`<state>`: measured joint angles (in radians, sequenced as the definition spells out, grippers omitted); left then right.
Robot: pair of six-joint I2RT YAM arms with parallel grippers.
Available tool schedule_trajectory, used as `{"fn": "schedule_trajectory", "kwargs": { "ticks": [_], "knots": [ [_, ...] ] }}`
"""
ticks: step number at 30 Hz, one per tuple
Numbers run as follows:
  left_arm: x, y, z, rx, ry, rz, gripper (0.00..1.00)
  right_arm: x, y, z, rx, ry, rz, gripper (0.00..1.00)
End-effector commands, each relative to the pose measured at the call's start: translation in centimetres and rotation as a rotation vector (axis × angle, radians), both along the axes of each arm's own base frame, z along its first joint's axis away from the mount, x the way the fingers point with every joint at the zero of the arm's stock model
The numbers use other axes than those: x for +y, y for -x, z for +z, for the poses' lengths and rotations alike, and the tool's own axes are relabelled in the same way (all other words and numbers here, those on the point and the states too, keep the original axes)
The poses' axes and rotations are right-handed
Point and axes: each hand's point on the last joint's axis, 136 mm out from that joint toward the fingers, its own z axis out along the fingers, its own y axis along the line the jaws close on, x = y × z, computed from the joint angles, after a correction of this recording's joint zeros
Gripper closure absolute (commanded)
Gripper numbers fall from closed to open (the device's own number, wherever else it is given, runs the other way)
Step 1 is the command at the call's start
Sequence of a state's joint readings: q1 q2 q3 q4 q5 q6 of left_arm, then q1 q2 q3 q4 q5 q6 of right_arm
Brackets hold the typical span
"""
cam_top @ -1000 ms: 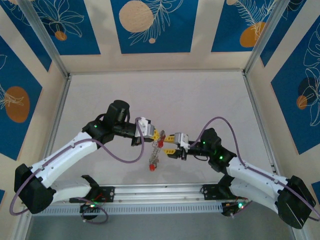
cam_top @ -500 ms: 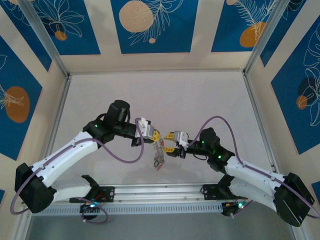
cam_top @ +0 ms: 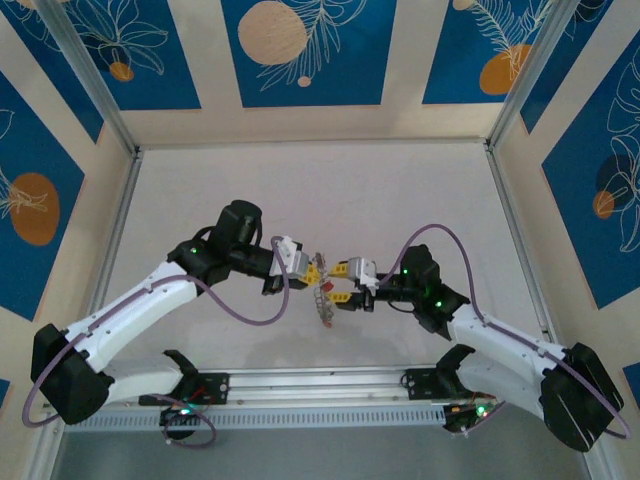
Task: Put the keys on the keyring
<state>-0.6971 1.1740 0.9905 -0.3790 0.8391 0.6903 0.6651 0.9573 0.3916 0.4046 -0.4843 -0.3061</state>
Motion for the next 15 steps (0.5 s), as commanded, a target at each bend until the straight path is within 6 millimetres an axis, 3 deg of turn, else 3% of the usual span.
{"fn": "schedule_trajectory", "kwargs": {
  "ticks": [1, 15],
  "knots": [
    [-0.2, 0.3, 2.1, -0.038, 0.061, -0.055, 1.0, 0.5, 0.5, 1.0, 0.01, -0.02, 0.06, 0.61],
    [0.0, 0.9, 1.9, -0.031, 0.053, -0.077, 1.0, 1.3, 0.4, 2.1, 0.023, -0.055, 0.098, 0.92]
  ]
}}
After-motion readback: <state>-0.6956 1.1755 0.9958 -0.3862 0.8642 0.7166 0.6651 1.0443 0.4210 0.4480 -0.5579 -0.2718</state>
